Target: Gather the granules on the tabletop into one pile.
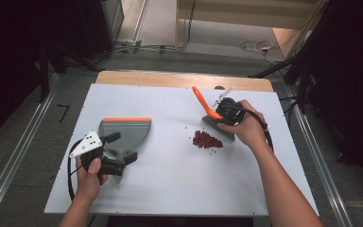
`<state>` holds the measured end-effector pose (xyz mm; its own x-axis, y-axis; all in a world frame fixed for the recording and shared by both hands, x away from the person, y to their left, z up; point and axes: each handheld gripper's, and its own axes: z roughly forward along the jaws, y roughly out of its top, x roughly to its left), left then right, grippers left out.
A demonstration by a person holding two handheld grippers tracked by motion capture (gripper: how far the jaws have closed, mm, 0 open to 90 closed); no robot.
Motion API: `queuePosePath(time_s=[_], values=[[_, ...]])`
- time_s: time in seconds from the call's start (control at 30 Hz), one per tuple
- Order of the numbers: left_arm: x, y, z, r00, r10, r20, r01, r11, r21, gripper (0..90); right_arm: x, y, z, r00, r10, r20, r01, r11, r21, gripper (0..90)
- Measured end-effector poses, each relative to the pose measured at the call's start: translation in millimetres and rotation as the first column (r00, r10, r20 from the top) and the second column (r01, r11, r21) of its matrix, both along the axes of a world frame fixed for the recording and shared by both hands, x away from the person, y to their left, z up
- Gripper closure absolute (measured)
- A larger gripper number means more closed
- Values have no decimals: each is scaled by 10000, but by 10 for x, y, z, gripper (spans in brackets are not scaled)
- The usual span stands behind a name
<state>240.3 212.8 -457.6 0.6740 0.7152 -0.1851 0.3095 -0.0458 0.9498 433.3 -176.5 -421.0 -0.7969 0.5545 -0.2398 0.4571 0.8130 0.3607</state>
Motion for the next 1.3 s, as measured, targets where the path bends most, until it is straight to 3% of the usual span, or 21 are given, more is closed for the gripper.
queuePosePath(time_s=[0.27, 0.4, 0.5, 0.57, 0.63, 0.8, 0.87, 0.93, 1.1, 1.13, 1.2, 1.3], values=[[-3, -1, 2, 10000, 7, 9, -7, 10000, 7, 0, -98, 93, -10, 9921, 1101, -609, -1119, 9934, -261, 684], [-7, -3, 3, 10000, 5, 16, -5, 10000, 32, 0, -86, 48, 73, 9969, 785, -97, -784, 9969, 9, 684], [-8, -4, 5, 10000, 15, 10, -15, 10000, 12, 0, -85, 120, 107, 9889, 1438, 365, -1453, 9885, 425, 683], [-10, -4, 6, 10000, 11, 26, -11, 10000, 13, 0, -75, 233, 90, 9787, 1937, 673, -1957, 9804, 237, 683], [-13, -2, 5, 10000, 9, 29, -9, 10000, -20, 0, -51, 365, 45, 9613, 2569, 998, -2563, 9664, -188, 683], [-28, 16, 3, 10000, 44, 37, -44, 10000, -30, 0, 86, 567, -56, 9454, 3087, 1041, -3054, 9511, -472, 684], [-26, 21, -1, 10000, 52, 16, -52, 10000, -63, 0, 105, 614, -84, 9298, 3547, 979, -3497, 9346, -653, 684], [-20, 25, -4, 10000, 38, 20, -37, 10000, -58, 0, 90, 642, -82, 9196, 3847, 789, -3798, 9223, -709, 685], [-17, 22, 0, 10000, 39, 27, -39, 10000, -61, 0, -10, 604, -41, 8746, 4844, 216, -4797, 8710, -1063, 688], [-18, 20, 1, 10000, 47, 24, -47, 10000, -77, 0, -32, 587, -24, 8721, 4888, 233, -4835, 8680, -1136, 687], [-19, 18, 3, 10000, 50, 31, -50, 10000, -62, 0, -65, 544, 38, 8784, 4740, 609, -4640, 8765, -1281, 686], [-22, 13, 5, 10000, 67, 12, -67, 10000, -40, 0, -103, 473, 206, 8973, 4221, 1291, -4127, 9060, -940, 685]])
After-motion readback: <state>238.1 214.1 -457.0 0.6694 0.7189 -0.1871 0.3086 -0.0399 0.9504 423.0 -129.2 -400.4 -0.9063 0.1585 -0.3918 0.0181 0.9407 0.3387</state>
